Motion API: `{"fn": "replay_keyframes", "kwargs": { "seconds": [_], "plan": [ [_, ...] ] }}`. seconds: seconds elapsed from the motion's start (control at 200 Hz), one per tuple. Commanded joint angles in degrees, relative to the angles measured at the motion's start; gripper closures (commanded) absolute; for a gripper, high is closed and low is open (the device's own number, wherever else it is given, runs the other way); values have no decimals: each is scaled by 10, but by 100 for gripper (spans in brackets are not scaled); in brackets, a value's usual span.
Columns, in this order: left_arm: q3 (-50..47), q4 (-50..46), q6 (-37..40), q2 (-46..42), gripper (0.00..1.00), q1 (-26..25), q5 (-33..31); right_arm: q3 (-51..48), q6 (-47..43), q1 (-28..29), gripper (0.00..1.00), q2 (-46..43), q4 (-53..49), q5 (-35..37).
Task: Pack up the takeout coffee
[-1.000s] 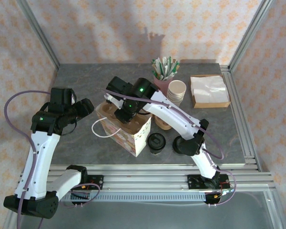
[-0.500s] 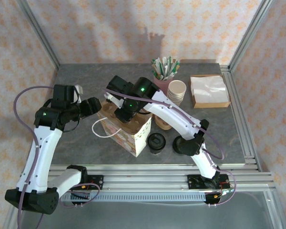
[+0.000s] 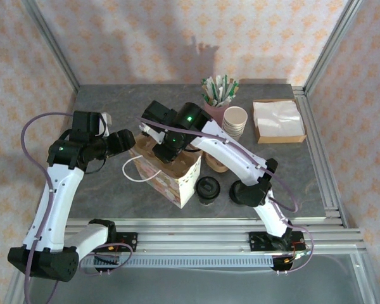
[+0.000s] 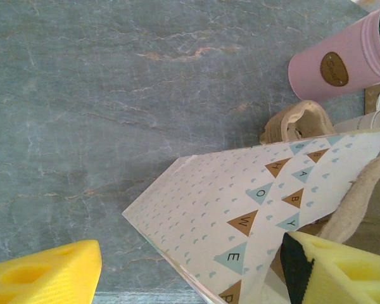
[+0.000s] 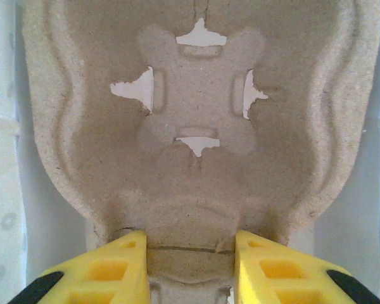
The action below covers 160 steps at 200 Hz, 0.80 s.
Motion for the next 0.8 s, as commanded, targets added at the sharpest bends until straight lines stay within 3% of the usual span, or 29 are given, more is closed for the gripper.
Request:
{"fn": "replay_keyframes", "kwargs": {
  "seconds": [0.0, 0.796],
  "plan": [
    [-6, 10, -4, -4, 24, 4, -17, 12, 7, 1, 68, 13, -23, 14],
    [-14, 46, -49, -54, 18, 4, 25, -2, 14, 1, 69, 54, -20, 4]
  ]
}}
